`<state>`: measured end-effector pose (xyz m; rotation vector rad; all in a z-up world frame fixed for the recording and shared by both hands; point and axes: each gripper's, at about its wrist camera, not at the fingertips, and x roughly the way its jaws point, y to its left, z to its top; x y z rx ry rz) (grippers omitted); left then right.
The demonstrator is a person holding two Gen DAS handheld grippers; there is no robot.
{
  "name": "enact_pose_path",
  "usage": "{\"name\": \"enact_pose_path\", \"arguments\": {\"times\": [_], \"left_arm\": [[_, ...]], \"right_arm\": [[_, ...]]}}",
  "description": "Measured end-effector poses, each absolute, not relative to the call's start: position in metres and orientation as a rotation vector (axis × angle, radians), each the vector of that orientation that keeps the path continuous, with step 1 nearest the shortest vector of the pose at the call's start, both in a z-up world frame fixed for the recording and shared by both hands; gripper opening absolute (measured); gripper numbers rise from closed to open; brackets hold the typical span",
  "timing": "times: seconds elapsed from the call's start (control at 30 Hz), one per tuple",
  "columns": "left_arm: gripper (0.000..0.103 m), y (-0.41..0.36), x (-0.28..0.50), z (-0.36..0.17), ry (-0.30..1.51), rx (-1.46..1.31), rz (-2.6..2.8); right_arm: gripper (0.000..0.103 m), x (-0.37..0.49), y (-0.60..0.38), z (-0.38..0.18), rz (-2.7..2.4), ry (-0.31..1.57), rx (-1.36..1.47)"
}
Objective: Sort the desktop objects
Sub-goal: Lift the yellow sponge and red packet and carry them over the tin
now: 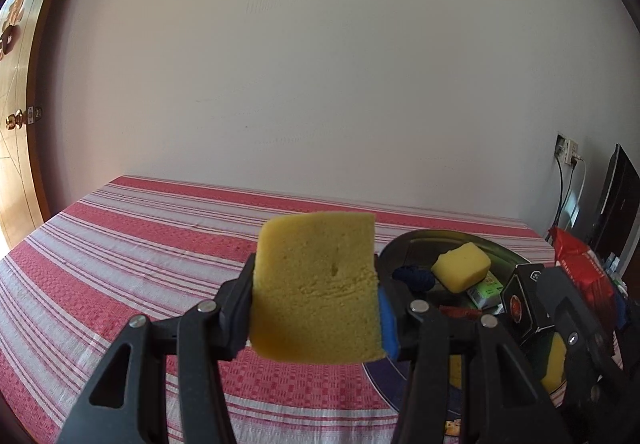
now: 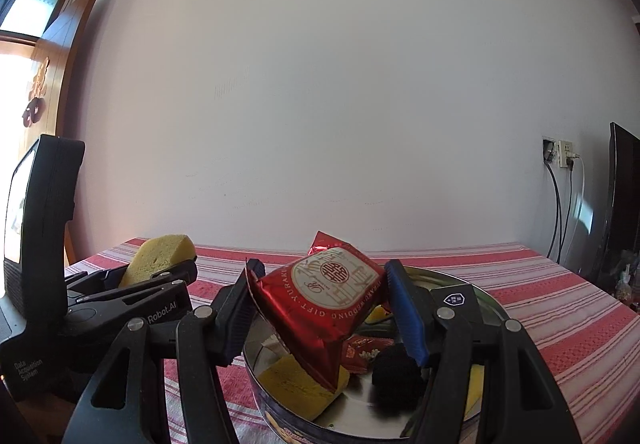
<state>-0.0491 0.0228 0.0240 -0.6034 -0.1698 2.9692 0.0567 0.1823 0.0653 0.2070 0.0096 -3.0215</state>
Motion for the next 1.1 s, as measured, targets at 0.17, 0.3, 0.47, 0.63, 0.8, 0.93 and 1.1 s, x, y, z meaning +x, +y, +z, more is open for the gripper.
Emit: {"name": "enact_pose_path", "arguments": {"times": [0.17, 0.3, 0.47, 0.63, 0.8, 0.93, 1.1], "left_arm": [[0.050, 0.041, -0.045, 0.026, -0.126, -0.593, 2.935], [0.050, 0.052, -0.043, 0.030, -0.109, -0.579, 2.908], [0.050, 0.065, -0.044, 0.030, -0.091, -0.586, 2.867], [0.050, 0.079, -0.041, 0.033, -0.061, -0.574, 2.836], [0.050, 0.096, -0.042, 0.034, -0.023, -0.569, 2.802], [0.050, 0.106, -0.045, 0.034, -0.025, -0.586, 2.760], [0.050, 0.124, -0.045, 0.037, 0.025, -0.564, 2.730]], "right_arm": [[0.064, 0.059, 0.199, 0.068, -3.066, -0.010, 0.222], [0.064, 0.056, 0.217, 0.073, -3.104, -0.026, 0.224], [0.064, 0.054, 0.233, 0.079, -3.144, -0.036, 0.221], [0.064, 0.055, 0.246, 0.079, -3.176, -0.064, 0.228], [0.064, 0.054, 0.257, 0.076, -3.202, -0.063, 0.227], [0.064, 0.050, 0.268, 0.073, -3.222, -0.061, 0.242], [0.064, 0.044, 0.280, 0.072, -3.251, -0.073, 0.269]]}}
